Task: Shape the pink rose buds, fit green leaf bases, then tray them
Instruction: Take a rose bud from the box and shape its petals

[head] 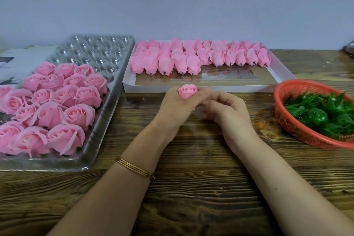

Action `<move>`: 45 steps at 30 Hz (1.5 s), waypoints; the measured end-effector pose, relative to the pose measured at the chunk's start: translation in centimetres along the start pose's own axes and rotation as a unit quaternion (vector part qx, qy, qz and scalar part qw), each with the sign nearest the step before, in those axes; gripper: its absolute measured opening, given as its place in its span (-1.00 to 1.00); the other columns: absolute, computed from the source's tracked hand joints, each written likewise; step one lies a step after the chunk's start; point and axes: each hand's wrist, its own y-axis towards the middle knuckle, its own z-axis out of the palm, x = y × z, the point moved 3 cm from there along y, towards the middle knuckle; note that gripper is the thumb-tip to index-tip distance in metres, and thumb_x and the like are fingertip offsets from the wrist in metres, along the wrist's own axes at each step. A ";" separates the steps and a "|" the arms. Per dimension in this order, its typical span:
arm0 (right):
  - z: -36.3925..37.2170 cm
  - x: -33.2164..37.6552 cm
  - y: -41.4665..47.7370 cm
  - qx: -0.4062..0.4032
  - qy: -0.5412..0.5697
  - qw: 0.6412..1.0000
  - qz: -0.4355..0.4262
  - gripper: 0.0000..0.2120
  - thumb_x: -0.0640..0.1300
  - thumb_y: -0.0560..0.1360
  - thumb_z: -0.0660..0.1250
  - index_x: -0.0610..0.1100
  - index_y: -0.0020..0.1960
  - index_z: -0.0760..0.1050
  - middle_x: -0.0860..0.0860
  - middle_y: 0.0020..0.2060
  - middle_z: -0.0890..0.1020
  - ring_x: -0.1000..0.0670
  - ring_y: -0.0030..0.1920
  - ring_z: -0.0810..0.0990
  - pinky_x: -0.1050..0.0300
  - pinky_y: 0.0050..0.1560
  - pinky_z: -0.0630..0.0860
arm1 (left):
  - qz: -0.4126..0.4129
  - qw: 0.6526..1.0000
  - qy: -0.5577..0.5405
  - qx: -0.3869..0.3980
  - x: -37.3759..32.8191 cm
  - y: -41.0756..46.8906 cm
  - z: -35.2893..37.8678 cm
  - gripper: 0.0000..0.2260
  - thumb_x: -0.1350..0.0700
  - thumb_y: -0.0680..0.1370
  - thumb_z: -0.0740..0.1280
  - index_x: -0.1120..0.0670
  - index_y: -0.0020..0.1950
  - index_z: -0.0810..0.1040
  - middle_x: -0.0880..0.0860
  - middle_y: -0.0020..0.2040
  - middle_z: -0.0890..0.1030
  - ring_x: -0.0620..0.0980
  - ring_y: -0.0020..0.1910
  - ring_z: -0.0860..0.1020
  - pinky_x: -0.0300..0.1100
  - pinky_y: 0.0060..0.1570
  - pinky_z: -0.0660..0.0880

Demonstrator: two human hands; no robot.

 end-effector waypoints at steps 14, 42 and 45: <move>-0.3 -0.2 0.6 -0.049 0.009 0.998 -0.030 -0.78 -0.48 0.54 0.20 -0.23 0.01 0.53 -0.03 -0.23 0.52 0.11 -0.34 0.45 0.29 -0.29 0.43 | 0.036 0.998 0.037 -0.024 0.9 0.8 -0.6 -0.76 0.15 0.51 0.45 0.37 -0.08 0.62 0.09 -0.27 0.60 -0.16 -0.30 0.55 -0.34 -0.25 0.50; 1.0 -0.4 -0.7 -0.021 0.022 0.999 -0.026 -0.67 -0.16 0.37 0.50 -0.26 0.08 0.56 -0.15 -0.08 0.68 0.03 -0.10 0.66 0.23 -0.04 0.58 | 0.108 0.972 0.208 0.027 0.0 -0.4 0.5 -0.87 0.06 0.43 0.44 -0.15 -0.28 0.61 -0.07 -0.21 0.69 -0.01 -0.16 0.63 0.07 -0.04 0.57; 1.0 -0.4 -0.7 -0.025 0.014 0.999 -0.016 -0.73 -0.23 0.41 0.50 -0.26 0.07 0.57 -0.18 -0.07 0.68 -0.02 -0.09 0.66 0.09 0.00 0.58 | 0.114 0.968 0.224 0.027 -0.1 -0.4 0.5 -0.71 0.06 0.45 0.45 -0.27 -0.40 0.56 -0.20 -0.31 0.63 -0.18 -0.24 0.59 -0.17 -0.16 0.50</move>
